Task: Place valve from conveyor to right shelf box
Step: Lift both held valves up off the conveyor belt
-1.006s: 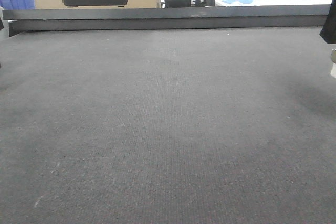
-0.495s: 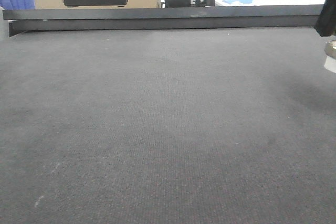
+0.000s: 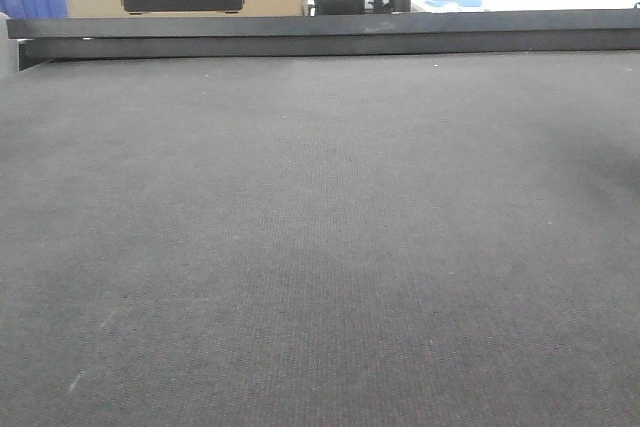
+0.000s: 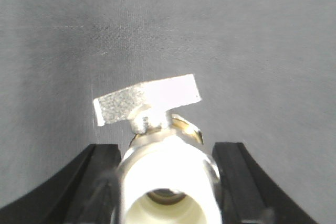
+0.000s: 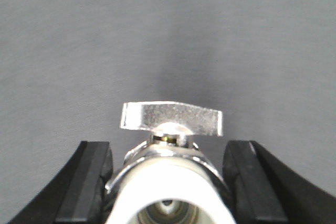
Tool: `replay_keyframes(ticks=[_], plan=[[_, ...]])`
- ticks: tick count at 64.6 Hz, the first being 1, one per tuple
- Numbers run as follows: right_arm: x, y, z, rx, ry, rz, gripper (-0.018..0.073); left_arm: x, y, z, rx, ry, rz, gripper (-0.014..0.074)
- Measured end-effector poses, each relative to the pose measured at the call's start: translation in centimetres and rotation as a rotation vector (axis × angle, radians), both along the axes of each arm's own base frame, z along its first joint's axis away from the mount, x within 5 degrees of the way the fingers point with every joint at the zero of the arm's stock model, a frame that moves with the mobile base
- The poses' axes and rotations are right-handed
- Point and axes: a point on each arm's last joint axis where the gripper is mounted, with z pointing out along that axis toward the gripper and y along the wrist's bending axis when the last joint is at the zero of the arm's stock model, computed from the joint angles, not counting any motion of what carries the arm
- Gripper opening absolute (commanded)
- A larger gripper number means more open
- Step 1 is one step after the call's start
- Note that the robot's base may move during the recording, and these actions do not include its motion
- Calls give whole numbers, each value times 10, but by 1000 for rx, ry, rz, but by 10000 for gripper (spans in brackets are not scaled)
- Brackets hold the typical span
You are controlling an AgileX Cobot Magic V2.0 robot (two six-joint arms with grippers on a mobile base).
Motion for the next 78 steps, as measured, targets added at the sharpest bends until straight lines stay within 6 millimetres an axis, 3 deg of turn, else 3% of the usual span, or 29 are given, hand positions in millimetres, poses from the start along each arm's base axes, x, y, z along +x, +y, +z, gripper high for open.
replay_keyframes(ticks=[9, 18, 32, 44, 62, 78], plan=[[-13, -11, 10, -12, -32, -40, -153, -42, -3, 18, 9, -82, 3, -111], [-31, -11, 12, -5, -54, -40, -153, -82, -5, 30, 13, -167, 5, -111], [-65, -11, -10, -5, -61, -46, -153, -138, -9, 37, 20, -292, 7, -111], [-90, -10, -22, -5, -77, -47, -153, -169, -11, 35, 27, -395, 8, -111], [-113, -10, 13, -3, -258, -51, -153, -189, -13, 44, 34, -507, 9, -111], [-127, -9, 71, 7, -445, -48, -153, -193, -13, 52, 40, -600, 10, -111]])
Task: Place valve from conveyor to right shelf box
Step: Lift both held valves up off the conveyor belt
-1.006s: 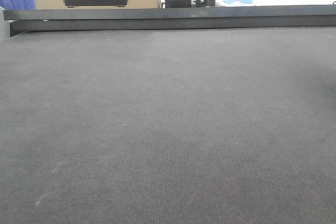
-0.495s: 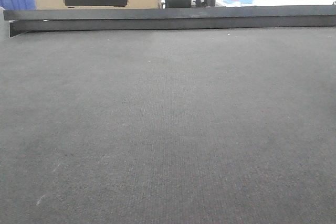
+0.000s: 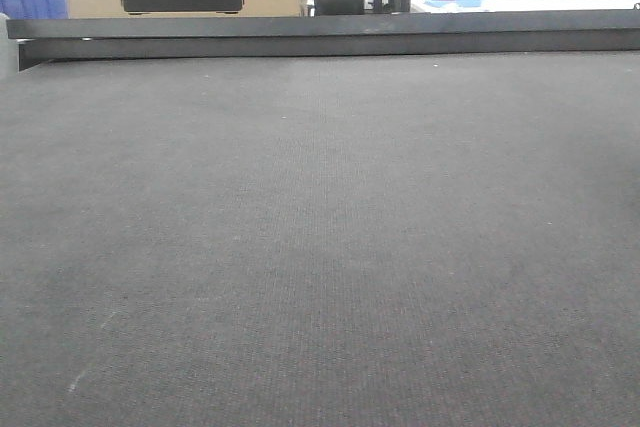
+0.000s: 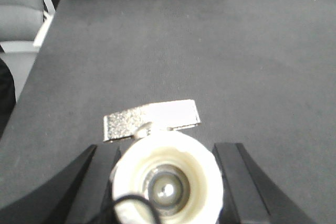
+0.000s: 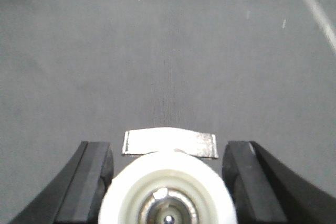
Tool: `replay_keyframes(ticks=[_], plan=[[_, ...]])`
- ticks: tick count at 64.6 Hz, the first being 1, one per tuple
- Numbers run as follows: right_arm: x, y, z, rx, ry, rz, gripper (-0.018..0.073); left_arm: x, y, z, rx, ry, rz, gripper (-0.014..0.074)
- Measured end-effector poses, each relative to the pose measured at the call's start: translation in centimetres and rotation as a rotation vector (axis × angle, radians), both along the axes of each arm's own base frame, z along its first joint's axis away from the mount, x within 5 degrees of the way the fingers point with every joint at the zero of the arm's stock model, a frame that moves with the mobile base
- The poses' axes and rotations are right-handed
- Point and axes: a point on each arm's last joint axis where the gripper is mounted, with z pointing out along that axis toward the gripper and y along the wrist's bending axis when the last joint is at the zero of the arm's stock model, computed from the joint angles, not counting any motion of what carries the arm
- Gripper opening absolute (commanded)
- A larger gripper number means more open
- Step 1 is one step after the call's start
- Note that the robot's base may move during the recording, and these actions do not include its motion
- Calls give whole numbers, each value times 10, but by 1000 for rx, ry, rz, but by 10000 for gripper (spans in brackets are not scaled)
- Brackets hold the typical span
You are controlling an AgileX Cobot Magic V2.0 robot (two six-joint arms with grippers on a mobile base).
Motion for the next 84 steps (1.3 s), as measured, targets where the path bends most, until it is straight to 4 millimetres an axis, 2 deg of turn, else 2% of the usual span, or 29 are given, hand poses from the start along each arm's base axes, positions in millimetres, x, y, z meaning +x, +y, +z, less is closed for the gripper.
replay_keyframes(ticks=[11, 84], plan=[[-7, 2, 21, 28, -69, 12, -153, -1, 0, 4, 3, -43, 0, -111], [-8, 3, 20, 31, -55, 17, -153, -1, 0, 5, 5, -54, 2, -111]])
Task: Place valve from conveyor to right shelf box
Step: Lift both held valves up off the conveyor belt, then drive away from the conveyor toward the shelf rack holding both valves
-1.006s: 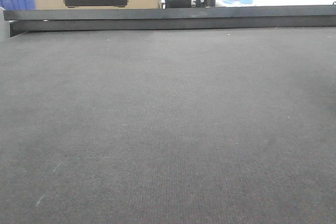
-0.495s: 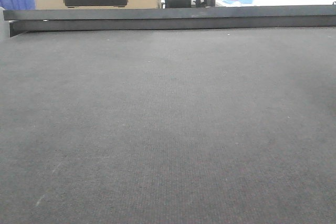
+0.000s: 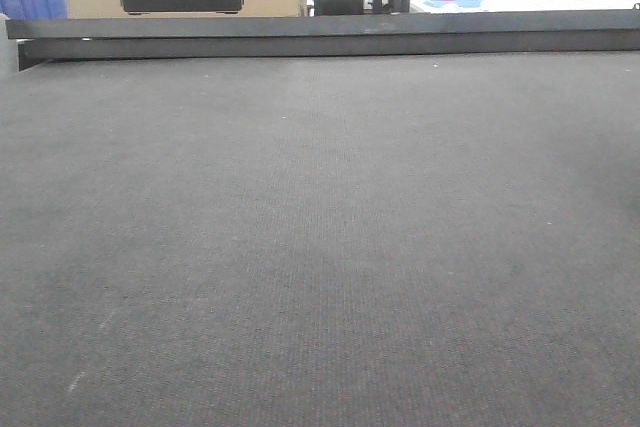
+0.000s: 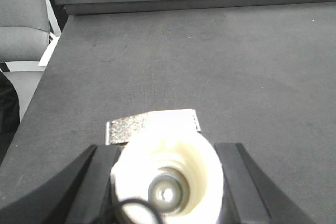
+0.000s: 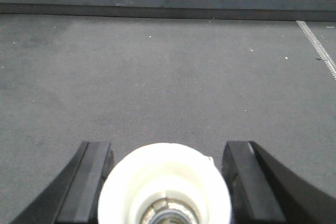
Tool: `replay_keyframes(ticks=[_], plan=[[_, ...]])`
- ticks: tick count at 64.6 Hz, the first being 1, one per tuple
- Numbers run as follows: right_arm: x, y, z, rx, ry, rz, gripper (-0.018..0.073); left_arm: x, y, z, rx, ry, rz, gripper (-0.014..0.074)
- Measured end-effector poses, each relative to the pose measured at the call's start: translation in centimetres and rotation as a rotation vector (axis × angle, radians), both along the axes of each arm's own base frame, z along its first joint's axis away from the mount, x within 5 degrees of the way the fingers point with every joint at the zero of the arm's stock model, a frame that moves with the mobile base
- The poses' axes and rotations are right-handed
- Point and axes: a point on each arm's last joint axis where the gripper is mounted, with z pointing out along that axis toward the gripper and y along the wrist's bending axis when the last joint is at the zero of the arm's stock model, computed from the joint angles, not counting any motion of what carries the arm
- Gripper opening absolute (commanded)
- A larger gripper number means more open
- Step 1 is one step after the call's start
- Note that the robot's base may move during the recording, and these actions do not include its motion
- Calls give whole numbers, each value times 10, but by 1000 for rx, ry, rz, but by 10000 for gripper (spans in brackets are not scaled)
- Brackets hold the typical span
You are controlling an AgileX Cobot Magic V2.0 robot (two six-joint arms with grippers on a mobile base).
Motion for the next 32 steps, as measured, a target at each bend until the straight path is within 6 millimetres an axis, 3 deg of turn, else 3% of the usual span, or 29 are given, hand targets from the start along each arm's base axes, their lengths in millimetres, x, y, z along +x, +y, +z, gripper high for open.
replay_keyframes(ticks=[32], plan=[[1, 0, 0, 3, 2, 1, -153, 0, 0, 0, 2, -1, 1, -111]])
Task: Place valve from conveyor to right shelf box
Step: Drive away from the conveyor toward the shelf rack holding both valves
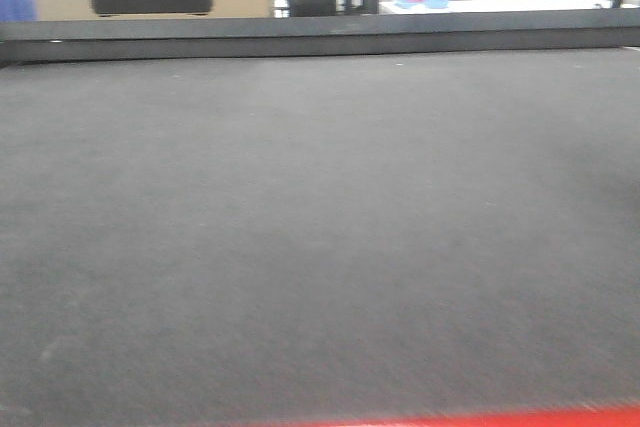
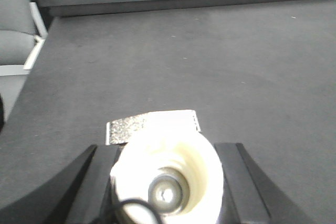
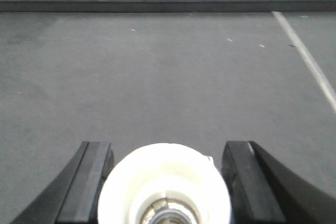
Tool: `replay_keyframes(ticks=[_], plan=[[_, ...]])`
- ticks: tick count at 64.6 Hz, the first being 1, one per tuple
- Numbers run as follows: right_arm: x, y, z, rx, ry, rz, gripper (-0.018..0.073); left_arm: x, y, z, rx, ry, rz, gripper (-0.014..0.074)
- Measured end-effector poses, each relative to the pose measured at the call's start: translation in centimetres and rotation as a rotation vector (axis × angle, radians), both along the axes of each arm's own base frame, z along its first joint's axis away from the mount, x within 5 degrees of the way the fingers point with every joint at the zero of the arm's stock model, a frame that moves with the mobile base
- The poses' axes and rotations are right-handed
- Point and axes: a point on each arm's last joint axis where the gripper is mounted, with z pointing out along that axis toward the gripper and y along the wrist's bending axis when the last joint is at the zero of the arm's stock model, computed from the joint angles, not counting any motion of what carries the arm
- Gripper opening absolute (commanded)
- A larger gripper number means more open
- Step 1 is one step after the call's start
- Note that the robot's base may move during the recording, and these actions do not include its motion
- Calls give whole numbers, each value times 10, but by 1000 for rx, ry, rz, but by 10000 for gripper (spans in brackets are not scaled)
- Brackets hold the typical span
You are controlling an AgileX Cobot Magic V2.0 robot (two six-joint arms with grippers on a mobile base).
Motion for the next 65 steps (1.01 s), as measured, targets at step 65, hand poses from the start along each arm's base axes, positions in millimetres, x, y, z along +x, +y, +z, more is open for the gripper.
replay_keyframes(ticks=[65], plan=[[0, 0, 0, -1, 0, -1, -153, -1, 0, 0, 0, -4, 0, -111]])
